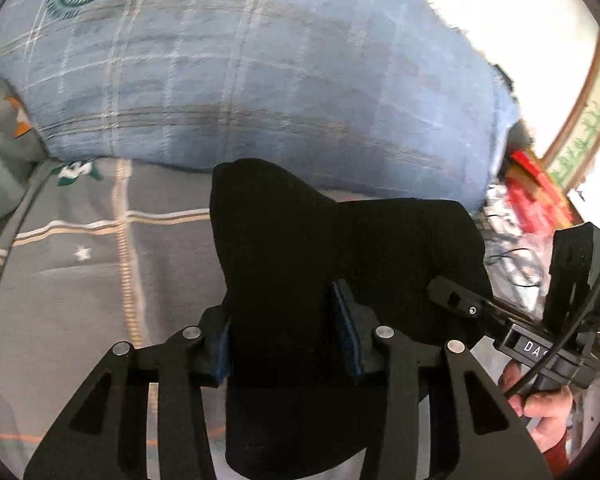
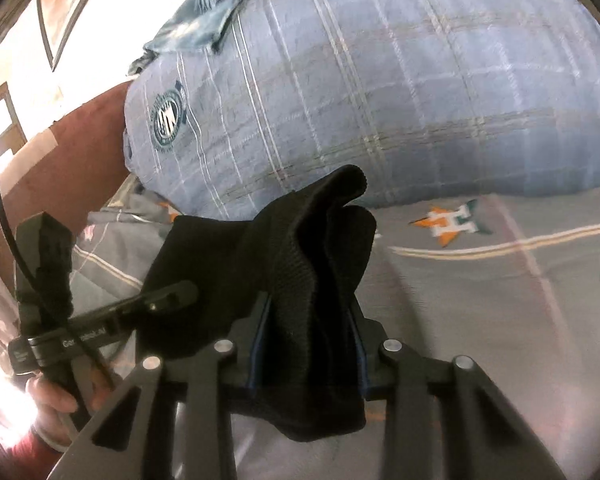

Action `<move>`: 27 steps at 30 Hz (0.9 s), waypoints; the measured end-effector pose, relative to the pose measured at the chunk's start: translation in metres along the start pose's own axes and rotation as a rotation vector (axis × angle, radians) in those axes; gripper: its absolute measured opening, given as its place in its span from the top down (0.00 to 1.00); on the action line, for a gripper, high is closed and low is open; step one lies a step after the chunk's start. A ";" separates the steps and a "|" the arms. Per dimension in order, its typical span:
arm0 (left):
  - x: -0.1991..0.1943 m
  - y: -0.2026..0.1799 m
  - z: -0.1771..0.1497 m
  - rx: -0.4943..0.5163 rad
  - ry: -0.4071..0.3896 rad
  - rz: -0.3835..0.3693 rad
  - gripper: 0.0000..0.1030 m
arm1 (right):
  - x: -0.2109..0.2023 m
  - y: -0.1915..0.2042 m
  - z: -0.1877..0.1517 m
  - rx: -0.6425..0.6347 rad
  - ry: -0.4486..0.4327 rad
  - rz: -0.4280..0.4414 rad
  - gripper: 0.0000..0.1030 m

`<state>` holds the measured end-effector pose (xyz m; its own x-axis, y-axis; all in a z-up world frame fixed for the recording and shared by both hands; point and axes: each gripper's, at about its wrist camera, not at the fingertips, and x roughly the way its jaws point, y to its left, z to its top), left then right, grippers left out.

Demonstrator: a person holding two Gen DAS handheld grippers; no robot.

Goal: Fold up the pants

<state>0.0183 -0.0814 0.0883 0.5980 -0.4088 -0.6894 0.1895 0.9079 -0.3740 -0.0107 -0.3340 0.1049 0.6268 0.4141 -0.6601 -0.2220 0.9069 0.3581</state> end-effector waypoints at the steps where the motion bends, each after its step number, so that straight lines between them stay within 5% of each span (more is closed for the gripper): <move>1: 0.005 0.006 0.000 -0.003 0.012 0.016 0.60 | 0.011 0.001 0.000 0.003 0.017 0.005 0.67; 6: 0.037 0.038 -0.005 -0.055 0.056 0.060 0.54 | 0.068 -0.005 -0.008 0.029 0.100 -0.035 0.64; 11: 0.042 0.052 -0.006 -0.112 0.044 0.064 0.27 | 0.078 -0.024 -0.015 0.099 0.097 -0.067 0.37; 27: -0.004 0.026 -0.007 -0.057 -0.054 0.208 0.26 | 0.018 0.035 0.006 -0.048 -0.039 -0.058 0.38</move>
<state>0.0159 -0.0572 0.0772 0.6608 -0.2062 -0.7217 0.0140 0.9647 -0.2628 -0.0022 -0.2953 0.1096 0.6679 0.3585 -0.6523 -0.2197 0.9323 0.2874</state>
